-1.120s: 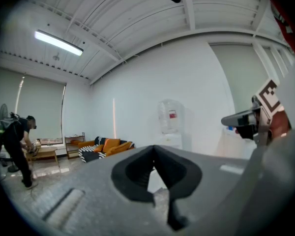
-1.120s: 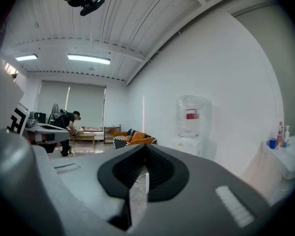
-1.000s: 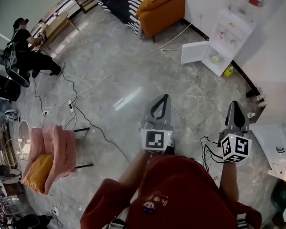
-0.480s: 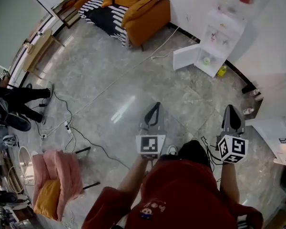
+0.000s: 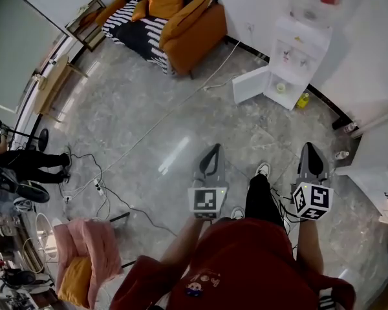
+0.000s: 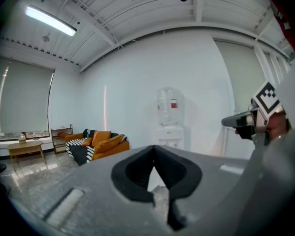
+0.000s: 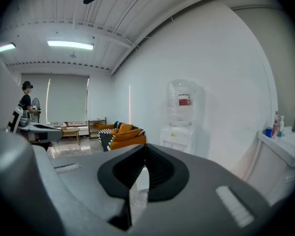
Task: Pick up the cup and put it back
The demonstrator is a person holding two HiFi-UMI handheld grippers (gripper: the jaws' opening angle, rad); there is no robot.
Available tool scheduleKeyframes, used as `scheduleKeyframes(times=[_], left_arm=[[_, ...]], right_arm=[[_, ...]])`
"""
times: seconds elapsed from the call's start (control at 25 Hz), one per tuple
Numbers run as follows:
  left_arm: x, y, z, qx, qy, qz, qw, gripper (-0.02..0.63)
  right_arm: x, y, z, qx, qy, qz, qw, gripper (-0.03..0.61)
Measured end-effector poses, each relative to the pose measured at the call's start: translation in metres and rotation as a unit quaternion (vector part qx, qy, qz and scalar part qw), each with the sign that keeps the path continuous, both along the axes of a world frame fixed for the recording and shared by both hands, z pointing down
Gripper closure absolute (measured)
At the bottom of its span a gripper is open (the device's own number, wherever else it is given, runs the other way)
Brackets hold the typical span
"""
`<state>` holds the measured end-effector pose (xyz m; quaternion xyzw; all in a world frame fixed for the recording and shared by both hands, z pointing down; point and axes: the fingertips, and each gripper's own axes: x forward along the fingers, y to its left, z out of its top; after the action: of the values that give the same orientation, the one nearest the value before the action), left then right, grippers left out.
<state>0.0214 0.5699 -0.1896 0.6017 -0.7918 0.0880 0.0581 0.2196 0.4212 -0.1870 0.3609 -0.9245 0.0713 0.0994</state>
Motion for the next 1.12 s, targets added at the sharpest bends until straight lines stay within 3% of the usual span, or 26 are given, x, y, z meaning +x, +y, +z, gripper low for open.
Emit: scheduleKeyframes(times=[0.16,0.4,0.76,1.12], left_arm=[[0.006,-0.054,0.004,-0.002,-0.019,0.024,0.9995,0.612],[0.002,-0.141,0.008,-0.014,0.003,0.053,0.9985,0.612],[0.013,-0.279,0.007,-0.038,-0.012,0.114,0.9927,0.612],[0.028,-0.36,0.012,-0.033,-0.003,0.133,0.9906,0.612]], right_arm=[[-0.011,-0.048,0.007,-0.013,-0.005,0.001,1.0,0.577],[-0.017,-0.121,0.017,-0.035,-0.007,0.01,0.999,0.577],[-0.003,-0.232,0.023,-0.06,-0.024,0.053,0.997,0.577],[0.012,-0.293,0.025,-0.057,-0.016,0.078,0.995,0.577]])
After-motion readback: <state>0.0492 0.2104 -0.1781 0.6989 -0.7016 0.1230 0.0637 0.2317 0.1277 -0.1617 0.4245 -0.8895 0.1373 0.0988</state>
